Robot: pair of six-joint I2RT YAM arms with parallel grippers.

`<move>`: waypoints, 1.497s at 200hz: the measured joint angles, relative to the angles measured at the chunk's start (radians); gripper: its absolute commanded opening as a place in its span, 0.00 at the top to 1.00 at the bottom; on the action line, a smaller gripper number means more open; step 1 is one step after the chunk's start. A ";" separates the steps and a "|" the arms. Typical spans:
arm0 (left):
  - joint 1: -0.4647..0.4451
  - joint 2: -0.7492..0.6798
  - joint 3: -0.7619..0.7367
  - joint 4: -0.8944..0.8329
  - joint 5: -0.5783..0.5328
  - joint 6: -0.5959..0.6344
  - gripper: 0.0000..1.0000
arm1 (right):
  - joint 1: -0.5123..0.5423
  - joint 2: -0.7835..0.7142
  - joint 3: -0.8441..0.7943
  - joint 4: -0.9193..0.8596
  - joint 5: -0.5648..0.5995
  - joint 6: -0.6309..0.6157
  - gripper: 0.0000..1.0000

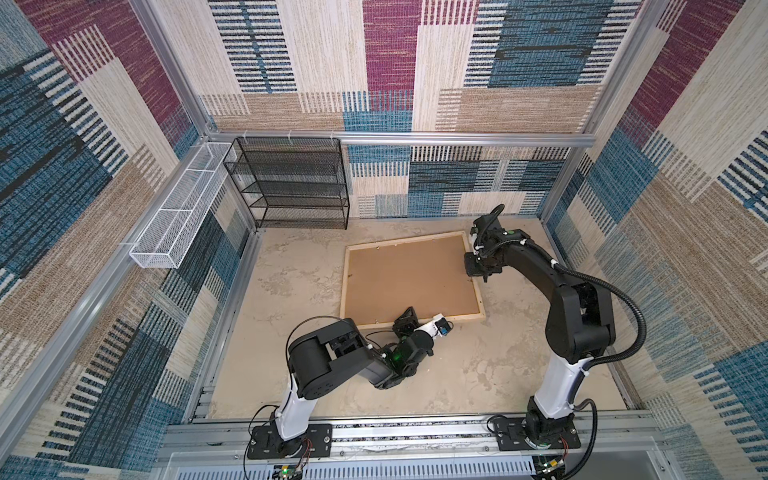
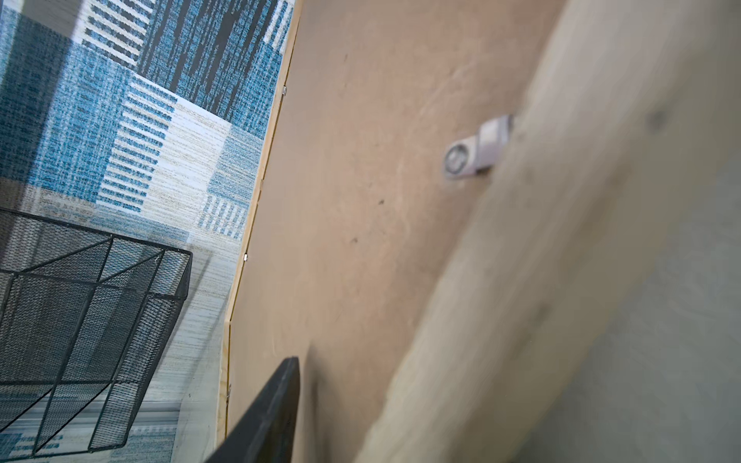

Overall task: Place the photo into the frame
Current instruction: 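Lift the near frame edge with the left gripper while the right releases and withdraws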

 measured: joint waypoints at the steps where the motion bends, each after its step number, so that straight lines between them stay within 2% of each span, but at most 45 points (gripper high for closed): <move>1: 0.000 0.000 0.000 0.000 -0.001 0.004 0.71 | 0.000 0.000 0.000 0.000 0.000 0.000 0.96; 20: -0.002 -0.019 0.003 -0.043 -0.010 0.188 0.84 | 0.001 -0.011 -0.001 0.016 -0.002 0.003 0.93; 32: -0.003 -0.040 0.003 -0.062 -0.025 0.219 0.89 | 0.003 -0.018 -0.001 0.024 0.000 0.004 0.89; 49: -0.001 -0.074 0.008 -0.096 -0.024 0.193 0.90 | 0.002 -0.021 -0.001 0.029 -0.003 0.005 0.78; 63: -0.001 -0.096 0.023 -0.143 -0.020 0.171 0.97 | -0.003 -0.032 -0.001 0.034 -0.002 0.003 0.62; 82: 0.002 -0.124 0.069 -0.224 -0.023 0.124 1.00 | -0.016 -0.080 -0.001 0.035 -0.001 0.003 0.44; 114: 0.006 -0.156 0.196 -0.428 -0.027 0.040 1.00 | -0.085 -0.252 -0.023 0.071 0.011 0.019 0.31; 148: 0.006 -0.191 0.348 -0.700 -0.024 -0.013 1.00 | -0.198 -0.443 -0.103 0.146 0.024 0.039 0.26; 173: 0.013 -0.197 0.551 -0.949 -0.019 -0.080 1.00 | -0.286 -0.513 -0.172 0.177 0.034 0.050 0.25; 212: 0.031 -0.123 0.913 -1.343 0.006 -0.223 1.00 | -0.360 -0.537 -0.260 0.218 -0.002 0.065 0.25; 248: 0.035 -0.047 1.194 -1.681 0.094 -0.329 1.00 | -0.385 -0.529 -0.301 0.258 -0.045 0.071 0.26; 281: 0.058 0.032 1.499 -1.930 0.196 -0.412 1.00 | -0.389 -0.519 -0.323 0.283 -0.075 0.071 0.26; 299: 0.070 0.084 1.671 -2.010 0.238 -0.467 1.00 | -0.391 -0.513 -0.329 0.289 -0.091 0.074 0.26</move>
